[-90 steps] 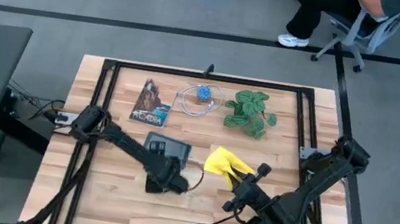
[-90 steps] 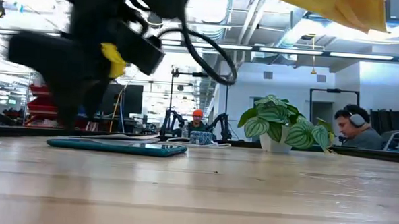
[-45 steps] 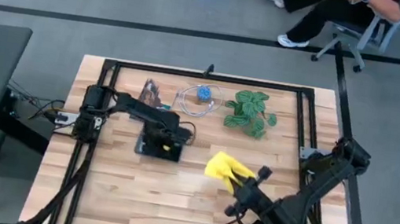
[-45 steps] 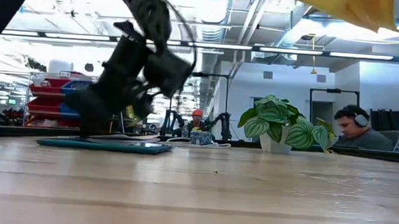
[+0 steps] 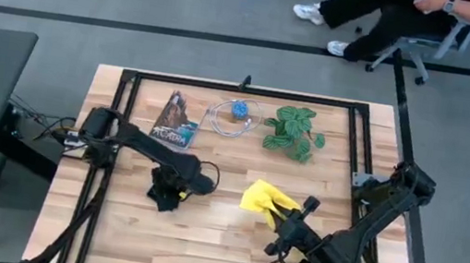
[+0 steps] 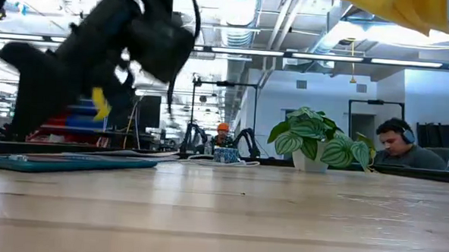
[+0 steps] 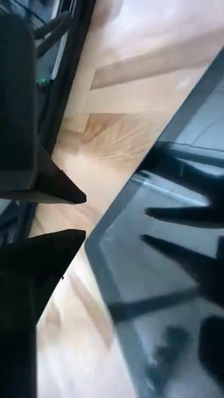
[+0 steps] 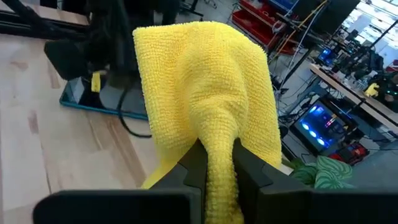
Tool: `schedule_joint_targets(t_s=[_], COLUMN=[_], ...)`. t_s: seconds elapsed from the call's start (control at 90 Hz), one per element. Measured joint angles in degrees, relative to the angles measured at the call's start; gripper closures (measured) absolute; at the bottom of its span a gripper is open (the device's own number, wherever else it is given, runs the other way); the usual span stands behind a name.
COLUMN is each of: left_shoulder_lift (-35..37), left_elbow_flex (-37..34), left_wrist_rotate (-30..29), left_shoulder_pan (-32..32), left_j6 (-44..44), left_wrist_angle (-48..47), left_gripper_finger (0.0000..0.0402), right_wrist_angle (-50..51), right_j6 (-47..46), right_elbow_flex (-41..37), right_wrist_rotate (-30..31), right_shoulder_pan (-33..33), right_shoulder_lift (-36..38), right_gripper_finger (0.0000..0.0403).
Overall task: Clean tablet
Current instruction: Wipe the back of the tablet using microfiber towel
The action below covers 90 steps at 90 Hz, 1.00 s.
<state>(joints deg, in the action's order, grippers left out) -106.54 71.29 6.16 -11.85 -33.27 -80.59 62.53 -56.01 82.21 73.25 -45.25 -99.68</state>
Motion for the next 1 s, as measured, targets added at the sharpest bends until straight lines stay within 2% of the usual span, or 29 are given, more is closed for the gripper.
schedule_joint_targets(t_s=[0.133, 0.2, 0.3, 0.444, 0.644, 0.778, 1.0], left_shoulder_lift=[4.02, 5.02, 5.46, 4.91, 4.95, 5.20, 5.75], left_elbow_flex=[-1.72, -3.90, -7.75, -12.04, -10.70, -7.76, -5.27], left_wrist_rotate=[-11.29, -13.66, -11.09, -4.52, 0.73, -0.40, -5.19], left_shoulder_pan=[0.13, 1.18, 1.94, 1.88, -2.11, -3.84, -4.91], left_j6=[-2.32, -2.19, -0.66, -2.71, -12.82, -14.57, -14.43], left_wrist_angle=[1.49, 6.30, 16.04, 22.05, 25.60, 28.43, 28.19], left_gripper_finger=[0.0354, 0.0360, 0.0372, 0.0388, 0.0397, 0.0398, 0.0398], right_wrist_angle=[-0.12, -0.67, -1.07, -1.10, -1.47, -1.72, -1.75], right_j6=[0.00, -0.02, 0.03, 0.37, 0.48, 0.52, 4.09], right_elbow_flex=[0.00, 0.00, 0.00, 0.00, 0.00, 0.00, 0.02], right_wrist_rotate=[0.00, 0.01, 0.01, -0.02, 0.00, -0.69, -7.43], right_shoulder_pan=[0.85, 1.42, 1.58, 1.06, 1.35, 2.37, 6.20], right_shoulder_lift=[0.00, 0.00, 0.02, 0.02, 0.07, 0.07, 0.07], right_gripper_finger=[0.0378, 0.0378, 0.0378, 0.0378, 0.0378, 0.0378, 0.0378])
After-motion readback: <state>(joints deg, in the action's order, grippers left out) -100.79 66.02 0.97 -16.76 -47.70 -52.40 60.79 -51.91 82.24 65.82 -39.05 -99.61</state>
